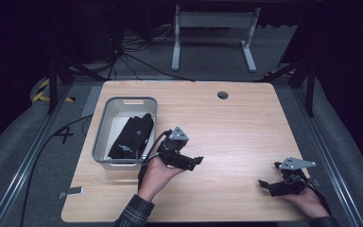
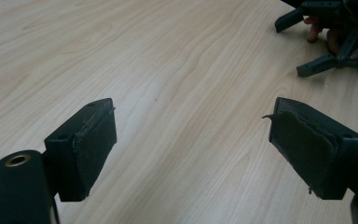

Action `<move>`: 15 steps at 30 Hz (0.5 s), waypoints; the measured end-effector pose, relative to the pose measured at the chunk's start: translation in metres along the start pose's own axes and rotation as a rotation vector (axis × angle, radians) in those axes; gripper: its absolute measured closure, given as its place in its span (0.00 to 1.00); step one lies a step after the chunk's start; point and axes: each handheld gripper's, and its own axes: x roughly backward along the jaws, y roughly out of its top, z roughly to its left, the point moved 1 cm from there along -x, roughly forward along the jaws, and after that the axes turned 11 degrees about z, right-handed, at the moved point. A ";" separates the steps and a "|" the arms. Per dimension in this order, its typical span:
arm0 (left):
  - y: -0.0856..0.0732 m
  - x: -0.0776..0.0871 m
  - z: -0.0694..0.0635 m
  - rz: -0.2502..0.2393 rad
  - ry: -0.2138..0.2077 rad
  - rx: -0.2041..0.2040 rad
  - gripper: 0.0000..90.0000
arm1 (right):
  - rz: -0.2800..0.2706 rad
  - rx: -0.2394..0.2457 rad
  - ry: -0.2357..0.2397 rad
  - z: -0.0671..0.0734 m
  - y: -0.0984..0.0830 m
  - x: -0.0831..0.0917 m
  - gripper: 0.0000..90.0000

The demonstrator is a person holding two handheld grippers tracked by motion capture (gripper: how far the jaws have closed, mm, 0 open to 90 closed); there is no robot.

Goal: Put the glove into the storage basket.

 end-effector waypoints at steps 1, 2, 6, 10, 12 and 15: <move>0.000 -0.003 -0.002 -0.002 -0.001 -0.002 0.17 | 0.000 0.000 0.000 0.000 0.000 0.000 0.01; 0.000 -0.005 -0.004 0.000 -0.005 -0.008 0.17 | 0.000 0.001 0.000 0.000 0.000 0.000 0.01; -0.003 -0.018 -0.011 0.011 -0.018 -0.027 0.17 | 0.000 0.000 0.001 0.000 0.000 0.000 0.01; -0.007 -0.029 -0.016 0.031 -0.025 -0.040 0.17 | 0.000 0.000 0.001 0.000 0.000 0.000 0.01; -0.009 -0.033 -0.018 0.038 -0.019 -0.045 0.17 | 0.000 0.000 0.001 0.000 0.000 0.000 0.01; -0.013 -0.038 -0.022 0.041 -0.020 -0.055 0.17 | 0.000 0.000 0.001 0.000 0.000 0.000 0.01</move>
